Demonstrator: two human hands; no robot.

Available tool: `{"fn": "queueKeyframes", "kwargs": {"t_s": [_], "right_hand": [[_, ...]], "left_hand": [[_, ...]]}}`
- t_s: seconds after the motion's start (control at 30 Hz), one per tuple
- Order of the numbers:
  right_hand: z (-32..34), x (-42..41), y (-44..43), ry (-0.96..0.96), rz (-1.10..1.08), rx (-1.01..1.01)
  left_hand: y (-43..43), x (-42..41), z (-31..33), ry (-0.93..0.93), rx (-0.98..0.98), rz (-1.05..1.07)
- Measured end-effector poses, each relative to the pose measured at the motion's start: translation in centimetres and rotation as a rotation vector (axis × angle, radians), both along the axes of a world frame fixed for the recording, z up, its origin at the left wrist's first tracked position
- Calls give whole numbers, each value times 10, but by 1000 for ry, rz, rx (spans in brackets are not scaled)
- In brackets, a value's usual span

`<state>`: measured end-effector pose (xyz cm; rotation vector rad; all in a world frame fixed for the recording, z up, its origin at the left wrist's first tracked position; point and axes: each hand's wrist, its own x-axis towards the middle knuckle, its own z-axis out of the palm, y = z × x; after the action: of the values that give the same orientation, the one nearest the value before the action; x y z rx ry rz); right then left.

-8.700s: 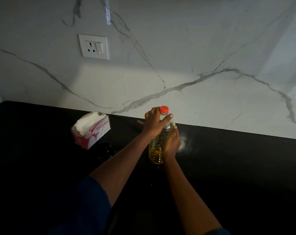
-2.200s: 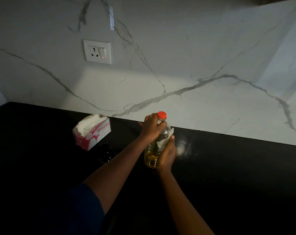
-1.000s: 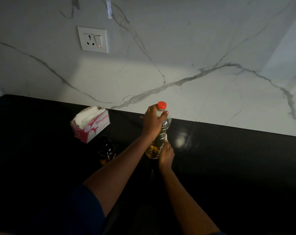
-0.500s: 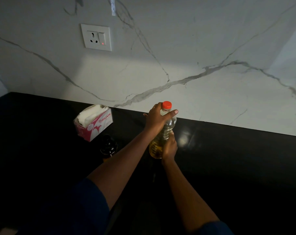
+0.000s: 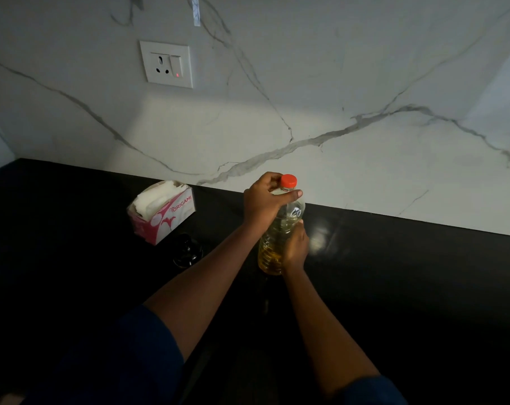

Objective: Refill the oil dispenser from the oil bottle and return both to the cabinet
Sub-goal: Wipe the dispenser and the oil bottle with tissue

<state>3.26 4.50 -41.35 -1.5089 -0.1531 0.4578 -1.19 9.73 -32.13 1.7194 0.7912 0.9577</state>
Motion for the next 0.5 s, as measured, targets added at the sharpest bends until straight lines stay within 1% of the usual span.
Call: {"fn": "queueKeyframes", "kwargs": {"t_s": [0.07, 0.13, 0.2, 0.3, 0.4, 0.5], "right_hand": [[-9, 2, -1, 42, 12, -43], [-13, -2, -6, 73, -41, -56], [-14, -8, -10, 76, -115, -19], [-10, -16, -12, 35, -183, 73], [1, -8, -8, -30, -139, 91], [9, 10, -9, -110, -8, 5]], "left_hand": [[-1, 1, -1, 8, -7, -7], [-2, 1, -2, -17, -62, -63], [0, -1, -3, -30, -143, -162], [5, -5, -1, 12, -184, -312], [10, -6, 2, 43, -200, -348], [13, -6, 5, 47, -201, -382]]}}
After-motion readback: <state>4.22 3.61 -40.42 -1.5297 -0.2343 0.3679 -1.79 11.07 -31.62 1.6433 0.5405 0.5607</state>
